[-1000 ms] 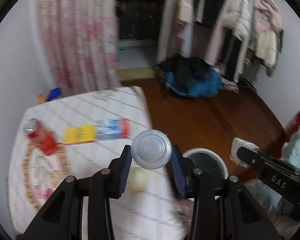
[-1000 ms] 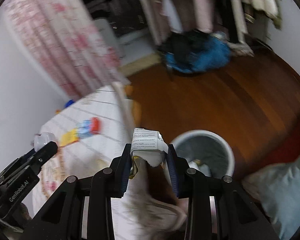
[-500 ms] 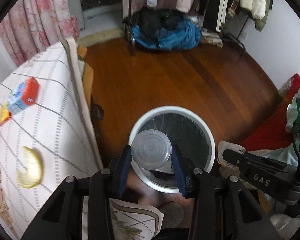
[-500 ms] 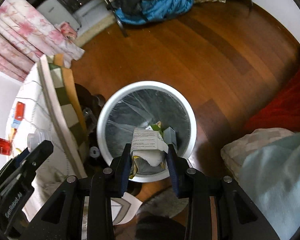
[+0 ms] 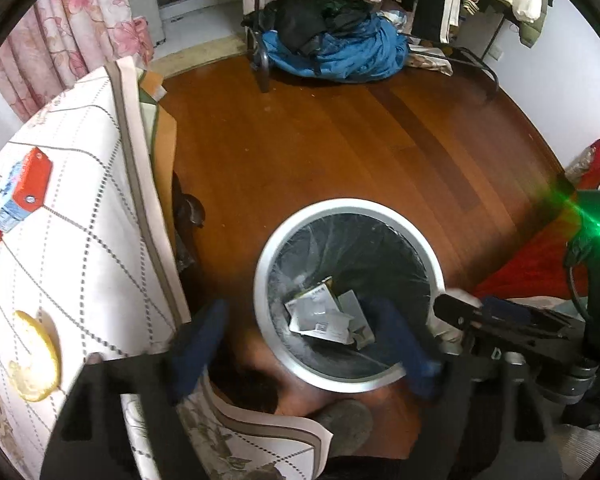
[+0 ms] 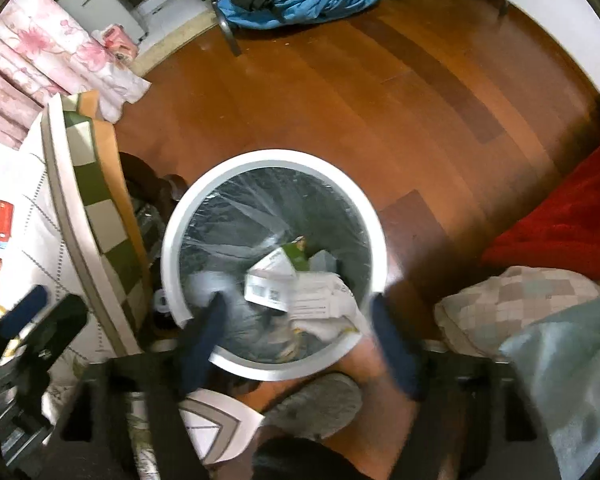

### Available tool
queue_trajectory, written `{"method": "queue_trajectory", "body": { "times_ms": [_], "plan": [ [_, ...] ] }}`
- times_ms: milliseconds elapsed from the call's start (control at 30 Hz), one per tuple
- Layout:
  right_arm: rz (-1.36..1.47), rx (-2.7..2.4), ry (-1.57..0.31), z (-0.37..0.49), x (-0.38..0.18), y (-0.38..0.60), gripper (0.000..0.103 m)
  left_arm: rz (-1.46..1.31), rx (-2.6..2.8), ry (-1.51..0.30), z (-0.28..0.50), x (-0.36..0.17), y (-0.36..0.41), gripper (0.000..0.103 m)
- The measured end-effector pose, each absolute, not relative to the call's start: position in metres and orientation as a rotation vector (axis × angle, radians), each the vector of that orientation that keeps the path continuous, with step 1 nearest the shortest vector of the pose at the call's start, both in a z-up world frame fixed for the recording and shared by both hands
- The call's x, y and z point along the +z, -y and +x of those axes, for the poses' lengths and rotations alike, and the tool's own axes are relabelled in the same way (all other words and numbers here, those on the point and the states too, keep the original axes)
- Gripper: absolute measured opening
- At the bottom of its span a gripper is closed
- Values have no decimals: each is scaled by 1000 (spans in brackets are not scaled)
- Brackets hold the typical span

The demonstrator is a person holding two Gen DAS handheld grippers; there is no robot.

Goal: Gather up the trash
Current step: 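Open both tools to drop the wrapper and cup into the bin, then grasp the Coca-Cola can with the left tool while the right tool reaches for the orange peel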

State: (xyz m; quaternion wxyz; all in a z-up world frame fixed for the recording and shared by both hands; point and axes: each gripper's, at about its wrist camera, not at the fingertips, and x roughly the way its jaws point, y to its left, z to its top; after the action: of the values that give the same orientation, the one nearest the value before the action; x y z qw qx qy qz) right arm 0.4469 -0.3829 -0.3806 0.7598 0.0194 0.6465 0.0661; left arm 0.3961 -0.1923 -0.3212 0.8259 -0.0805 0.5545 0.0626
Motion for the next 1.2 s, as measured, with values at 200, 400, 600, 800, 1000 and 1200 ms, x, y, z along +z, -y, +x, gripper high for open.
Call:
{"method": "queue_trajectory", "body": {
  "times_ms": [200, 400, 600, 800, 1000, 1200],
  "plan": [
    [-32, 90, -1386, 436, -363, 378, 100, -138, 163, -1170, 386, -313, 183, 96],
    [-63, 69, -1358, 425, -338, 374, 101, -130, 176, -1145, 380, -297, 175, 97],
    [-50, 62, -1304, 408, -302, 374, 101, -129, 181, -1103, 373, -270, 173, 97],
    [0, 59, -1213, 388, -252, 376, 101, -128, 178, -1035, 355, -231, 169, 97],
    [53, 95, -1121, 366, -196, 365, 101, -139, 193, -953, 329, -184, 157, 97],
    [69, 195, -1059, 349, -156, 316, 101, -161, 294, -903, 296, -156, 107, 97]
  ]
}}
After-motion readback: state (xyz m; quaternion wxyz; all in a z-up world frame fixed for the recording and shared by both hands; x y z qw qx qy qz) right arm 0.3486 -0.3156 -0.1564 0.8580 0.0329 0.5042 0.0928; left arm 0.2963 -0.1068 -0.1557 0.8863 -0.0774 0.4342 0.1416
